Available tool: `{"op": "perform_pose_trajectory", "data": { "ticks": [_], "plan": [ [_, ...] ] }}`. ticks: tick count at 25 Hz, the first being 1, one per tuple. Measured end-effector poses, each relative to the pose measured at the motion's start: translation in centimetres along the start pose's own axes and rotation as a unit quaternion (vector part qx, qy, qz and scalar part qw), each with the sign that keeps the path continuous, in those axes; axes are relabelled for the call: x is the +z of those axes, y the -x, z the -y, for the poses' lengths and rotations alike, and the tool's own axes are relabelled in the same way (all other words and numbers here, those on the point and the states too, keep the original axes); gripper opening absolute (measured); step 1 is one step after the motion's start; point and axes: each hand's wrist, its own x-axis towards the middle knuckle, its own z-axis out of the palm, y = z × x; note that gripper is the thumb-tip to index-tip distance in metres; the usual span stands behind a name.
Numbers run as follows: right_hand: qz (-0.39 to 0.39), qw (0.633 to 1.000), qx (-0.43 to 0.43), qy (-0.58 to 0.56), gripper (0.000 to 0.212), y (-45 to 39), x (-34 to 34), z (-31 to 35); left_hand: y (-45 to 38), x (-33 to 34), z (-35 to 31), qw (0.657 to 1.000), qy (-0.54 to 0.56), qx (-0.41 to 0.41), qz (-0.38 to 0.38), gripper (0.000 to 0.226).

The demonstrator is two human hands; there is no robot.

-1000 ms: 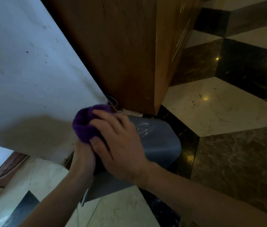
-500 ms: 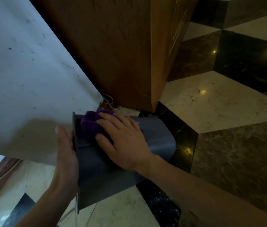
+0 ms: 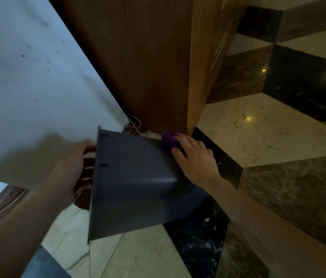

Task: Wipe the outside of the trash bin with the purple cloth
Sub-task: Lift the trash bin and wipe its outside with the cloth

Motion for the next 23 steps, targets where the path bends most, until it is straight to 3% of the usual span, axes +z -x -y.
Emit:
{"op": "perform_pose_trajectory", "data": {
  "ticks": [4, 9, 12, 15, 17, 19, 21, 23],
  "plan": [
    [-0.011, 1.0, 0.012, -0.005, 0.037, -0.2, -1.1, -1.7, -2.4, 1.7, -4.1, 0.994, -0.064, -0.043, 0.072, 0.05],
    [-0.034, 0.999, -0.004, 0.015, 0.042, 0.8, -0.8, -3.2, -2.7, 5.7, -4.5, 0.973, -0.214, 0.085, 0.019, 0.026],
    [-0.041, 0.995, 0.085, -0.029, 0.05, 2.0, -0.8, -5.8, -2.1, 5.1, -3.4, 0.971, -0.205, 0.124, 0.002, 0.02],
    [-0.051, 0.99, 0.127, -0.038, 0.036, 2.7, -1.1, -5.7, -1.0, 5.0, -2.7, 0.978, -0.167, 0.125, -0.005, 0.021],
    [-0.057, 0.995, 0.077, -0.015, 0.031, 2.6, -1.4, -2.7, -0.3, 5.3, -2.6, 0.988, -0.119, 0.102, -0.006, 0.025],
    [-0.069, 0.997, -0.024, -0.03, 0.031, 2.5, -1.4, 2.4, 0.3, 6.2, -2.4, 0.994, -0.077, 0.081, -0.001, 0.032],
    [-0.102, 0.984, -0.127, -0.074, 0.031, 2.7, -0.7, 8.4, 1.0, 6.8, -1.9, 0.998, 0.016, 0.06, 0.007, 0.036],
    [-0.121, 0.972, -0.172, -0.106, 0.028, 3.0, -0.1, 12.2, 1.1, 6.8, -1.2, 0.995, 0.096, 0.024, 0.003, 0.043]
  ]
}}
